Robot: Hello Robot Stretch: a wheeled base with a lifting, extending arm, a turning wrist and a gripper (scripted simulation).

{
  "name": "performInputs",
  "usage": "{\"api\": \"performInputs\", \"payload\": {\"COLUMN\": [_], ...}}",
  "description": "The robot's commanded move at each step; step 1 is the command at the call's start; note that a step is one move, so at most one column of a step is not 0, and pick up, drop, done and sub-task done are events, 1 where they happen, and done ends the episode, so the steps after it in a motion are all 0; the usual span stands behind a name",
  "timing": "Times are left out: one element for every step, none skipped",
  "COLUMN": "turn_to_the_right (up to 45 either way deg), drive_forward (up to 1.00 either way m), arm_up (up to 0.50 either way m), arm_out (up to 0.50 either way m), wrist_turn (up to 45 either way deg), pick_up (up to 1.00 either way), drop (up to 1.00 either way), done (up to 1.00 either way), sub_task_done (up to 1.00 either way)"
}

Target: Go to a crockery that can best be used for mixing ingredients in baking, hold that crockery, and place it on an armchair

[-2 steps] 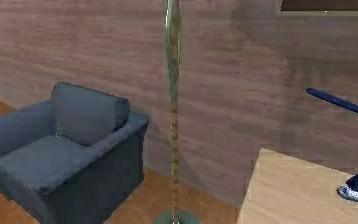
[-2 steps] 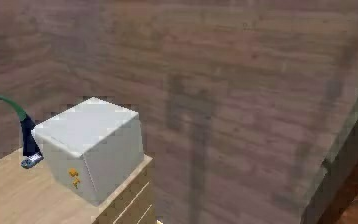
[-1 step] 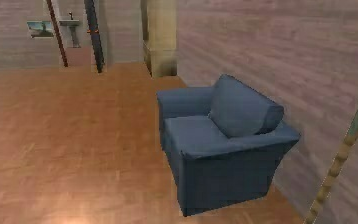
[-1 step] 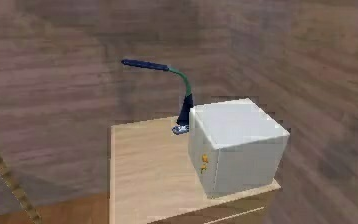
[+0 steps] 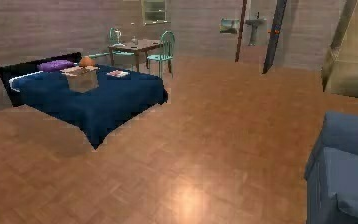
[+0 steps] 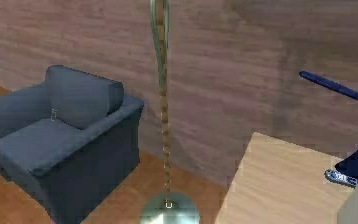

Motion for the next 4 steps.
{"api": "performInputs", "payload": {"turn_to_the_right": [-36.0, 0.0, 45.0, 9.0], "drive_forward": [0.0, 0.35, 0.0, 0.0], "arm_up": [0.0, 0.0, 0.0, 0.0], "arm_out": [0.0, 0.0, 0.0, 0.0], "wrist_turn": [0.0, 0.0, 0.0, 0.0], "pick_up": [0.0, 0.0, 0.0, 0.0], "drop": [0.0, 0.0, 0.0, 0.0], "done": [0.0, 0.0, 0.0, 0.0], "sub_task_done": [0.0, 0.0, 0.0, 0.0]}}
